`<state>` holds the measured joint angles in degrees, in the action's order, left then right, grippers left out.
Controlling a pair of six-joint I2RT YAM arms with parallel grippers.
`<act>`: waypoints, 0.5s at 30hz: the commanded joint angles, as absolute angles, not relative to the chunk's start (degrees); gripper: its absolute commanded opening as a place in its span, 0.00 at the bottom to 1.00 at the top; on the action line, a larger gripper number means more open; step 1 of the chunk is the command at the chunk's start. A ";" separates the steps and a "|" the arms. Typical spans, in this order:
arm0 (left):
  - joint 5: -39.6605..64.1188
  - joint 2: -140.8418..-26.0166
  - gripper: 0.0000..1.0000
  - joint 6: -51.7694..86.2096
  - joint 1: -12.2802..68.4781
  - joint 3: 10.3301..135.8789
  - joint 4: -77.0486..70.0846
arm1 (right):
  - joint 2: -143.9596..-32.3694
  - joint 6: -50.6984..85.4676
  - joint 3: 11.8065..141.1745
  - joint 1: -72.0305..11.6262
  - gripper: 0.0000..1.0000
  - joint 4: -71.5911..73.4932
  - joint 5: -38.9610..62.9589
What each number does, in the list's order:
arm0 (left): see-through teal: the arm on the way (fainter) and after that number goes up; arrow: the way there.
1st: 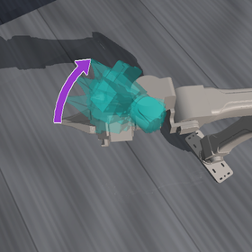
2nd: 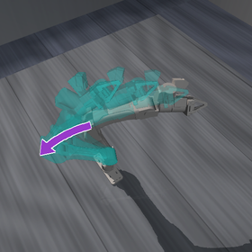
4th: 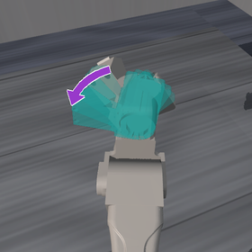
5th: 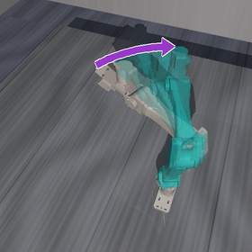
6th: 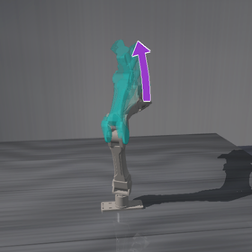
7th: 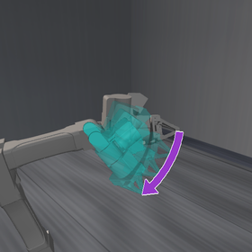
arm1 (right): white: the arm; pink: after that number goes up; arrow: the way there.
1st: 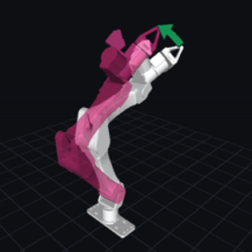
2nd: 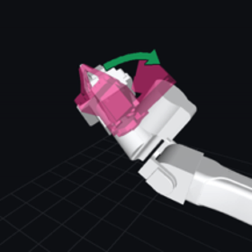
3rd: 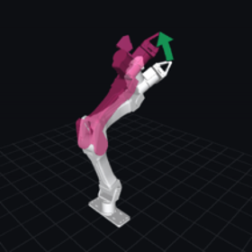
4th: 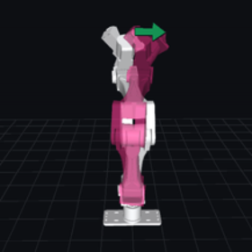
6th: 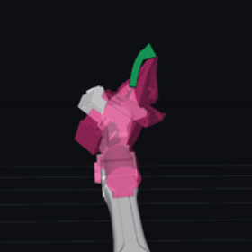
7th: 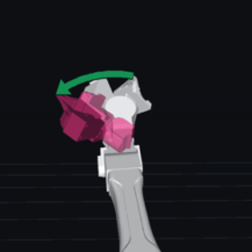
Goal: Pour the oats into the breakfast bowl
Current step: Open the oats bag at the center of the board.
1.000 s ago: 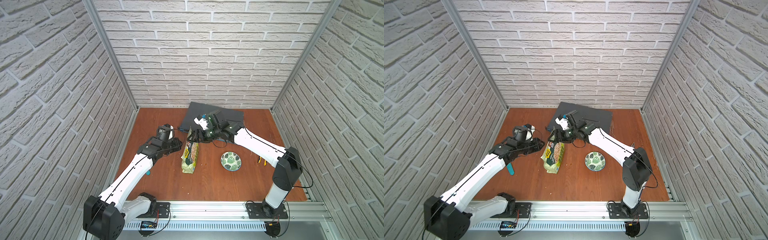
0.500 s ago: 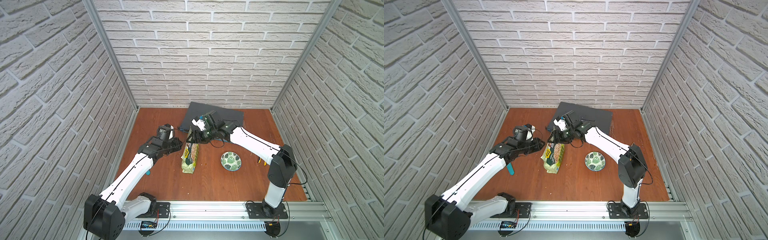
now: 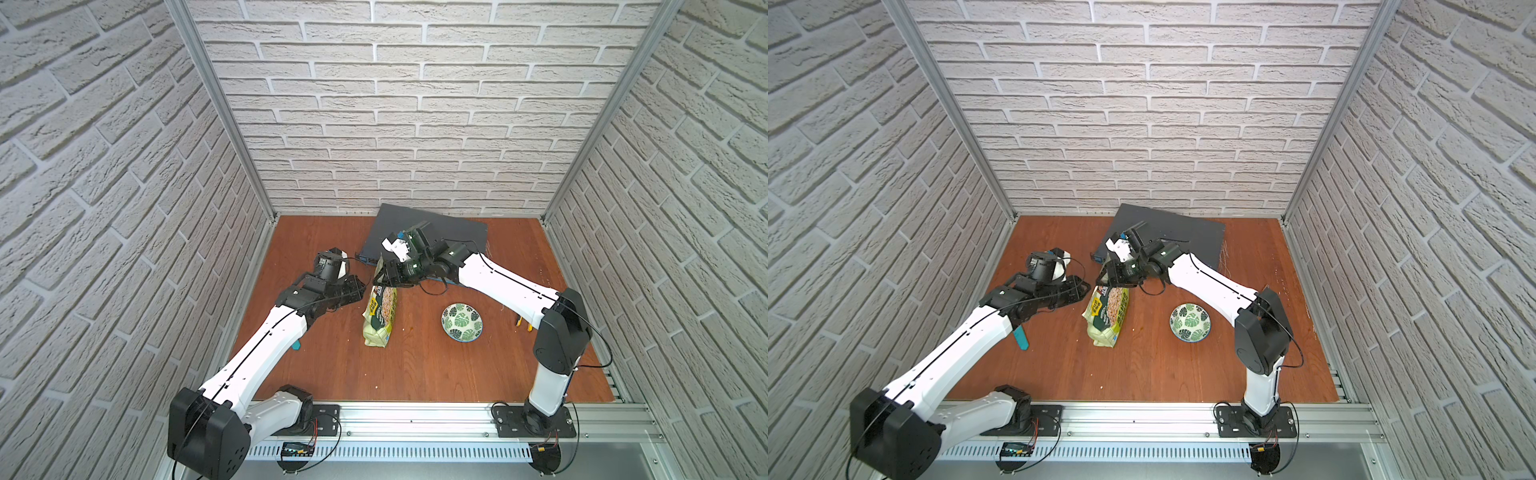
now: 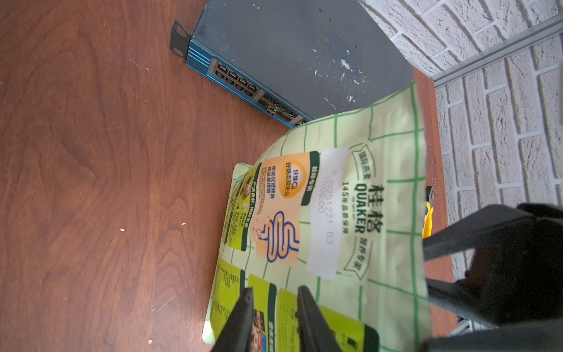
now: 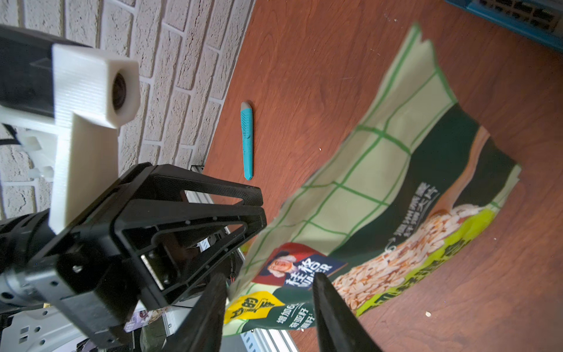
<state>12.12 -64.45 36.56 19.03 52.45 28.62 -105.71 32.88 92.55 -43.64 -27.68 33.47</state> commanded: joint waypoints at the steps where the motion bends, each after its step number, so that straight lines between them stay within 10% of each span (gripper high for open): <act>1: 12.31 -63.71 0.28 36.40 18.62 52.80 27.37 | -106.81 32.47 93.65 -43.97 0.42 -28.13 33.40; 15: 14.59 -57.19 0.30 36.16 17.36 53.49 29.02 | -106.15 36.42 90.80 -43.25 0.30 -21.32 40.74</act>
